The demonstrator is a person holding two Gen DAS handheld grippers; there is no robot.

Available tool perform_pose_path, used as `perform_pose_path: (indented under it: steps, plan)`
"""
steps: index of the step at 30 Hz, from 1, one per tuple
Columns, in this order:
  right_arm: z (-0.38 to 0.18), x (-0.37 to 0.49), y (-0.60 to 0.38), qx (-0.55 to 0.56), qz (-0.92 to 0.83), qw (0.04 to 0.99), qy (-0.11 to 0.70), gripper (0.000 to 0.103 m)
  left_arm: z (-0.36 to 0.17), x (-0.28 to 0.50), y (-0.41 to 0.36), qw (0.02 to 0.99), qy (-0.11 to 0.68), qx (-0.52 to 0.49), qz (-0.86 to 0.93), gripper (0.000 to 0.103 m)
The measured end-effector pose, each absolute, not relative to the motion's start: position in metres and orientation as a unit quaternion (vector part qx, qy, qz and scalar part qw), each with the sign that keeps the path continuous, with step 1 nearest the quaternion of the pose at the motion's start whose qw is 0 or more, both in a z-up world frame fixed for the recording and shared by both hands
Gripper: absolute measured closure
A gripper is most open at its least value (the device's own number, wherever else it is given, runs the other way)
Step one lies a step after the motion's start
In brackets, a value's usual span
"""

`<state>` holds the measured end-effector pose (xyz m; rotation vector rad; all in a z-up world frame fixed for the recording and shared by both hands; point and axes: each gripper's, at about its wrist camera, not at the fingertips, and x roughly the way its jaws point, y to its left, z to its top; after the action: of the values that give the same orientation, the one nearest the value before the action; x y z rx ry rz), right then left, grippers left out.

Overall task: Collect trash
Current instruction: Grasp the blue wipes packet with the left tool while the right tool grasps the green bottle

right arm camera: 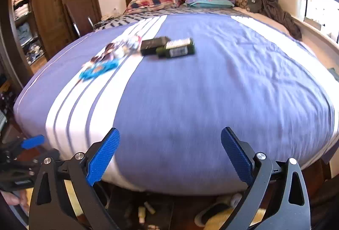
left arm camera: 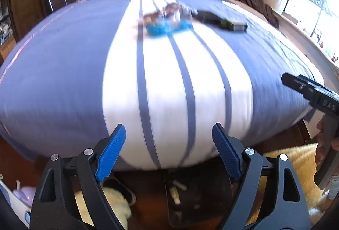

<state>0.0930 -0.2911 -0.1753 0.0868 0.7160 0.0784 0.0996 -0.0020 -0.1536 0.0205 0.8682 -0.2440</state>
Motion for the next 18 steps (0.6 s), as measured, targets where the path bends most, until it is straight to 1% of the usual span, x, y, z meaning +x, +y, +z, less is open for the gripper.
perform_pose_path:
  steps: [7, 9, 18]
  plan:
    - [-0.166, 0.152, -0.297, 0.032, 0.017, 0.937, 0.349, 0.006, -0.142, 0.162, -0.004, 0.903, 0.417, 0.009, -0.105, 0.023]
    - [-0.167, 0.170, -0.296, 0.027, 0.014, 0.935, 0.354, 0.004, -0.140, 0.180, -0.005, 0.903, 0.417, 0.014, -0.101, 0.023]
    - [-0.172, 0.239, -0.290, 0.022, 0.000, 0.926, 0.376, 0.004, -0.141, 0.230, -0.005, 0.899, 0.425, 0.019, -0.105, 0.023]
